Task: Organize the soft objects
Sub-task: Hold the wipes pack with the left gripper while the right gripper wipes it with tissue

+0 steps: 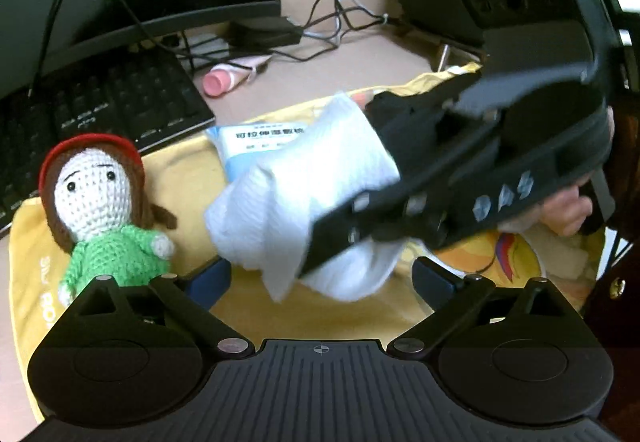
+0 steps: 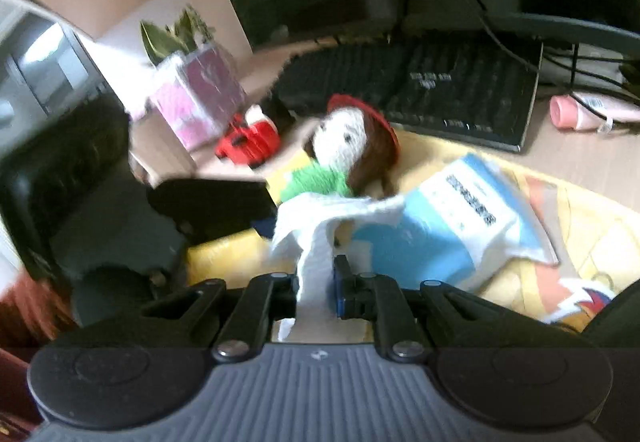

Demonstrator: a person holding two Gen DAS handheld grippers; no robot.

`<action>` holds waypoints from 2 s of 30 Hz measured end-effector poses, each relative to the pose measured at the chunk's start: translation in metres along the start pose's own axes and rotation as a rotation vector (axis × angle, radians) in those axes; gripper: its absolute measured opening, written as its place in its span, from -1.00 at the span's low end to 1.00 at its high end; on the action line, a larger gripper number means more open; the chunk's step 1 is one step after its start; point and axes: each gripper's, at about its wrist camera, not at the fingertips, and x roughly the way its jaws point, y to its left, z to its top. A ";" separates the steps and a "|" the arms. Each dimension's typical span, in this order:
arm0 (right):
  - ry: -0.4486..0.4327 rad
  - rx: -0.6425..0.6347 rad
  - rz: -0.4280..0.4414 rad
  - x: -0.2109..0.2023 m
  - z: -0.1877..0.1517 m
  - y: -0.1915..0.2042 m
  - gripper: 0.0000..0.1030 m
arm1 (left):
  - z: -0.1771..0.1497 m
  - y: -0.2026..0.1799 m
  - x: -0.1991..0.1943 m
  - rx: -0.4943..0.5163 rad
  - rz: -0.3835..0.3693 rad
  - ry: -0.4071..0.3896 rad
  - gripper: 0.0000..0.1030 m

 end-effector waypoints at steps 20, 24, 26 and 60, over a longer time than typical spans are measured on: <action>-0.372 0.160 -0.232 -0.109 -0.013 -0.086 -0.75 | 0.103 0.036 0.067 -0.275 0.131 0.106 0.96; -0.390 0.142 -0.209 -0.116 -0.016 -0.084 -0.75 | 0.110 0.035 0.092 -0.252 0.165 0.144 0.96; -0.392 0.139 -0.215 -0.117 -0.017 -0.083 -0.75 | 0.110 0.033 0.099 -0.222 0.164 0.146 0.96; -0.218 0.112 -0.035 -0.054 0.002 -0.035 -0.77 | 0.032 -0.015 0.021 0.081 0.091 -0.154 0.45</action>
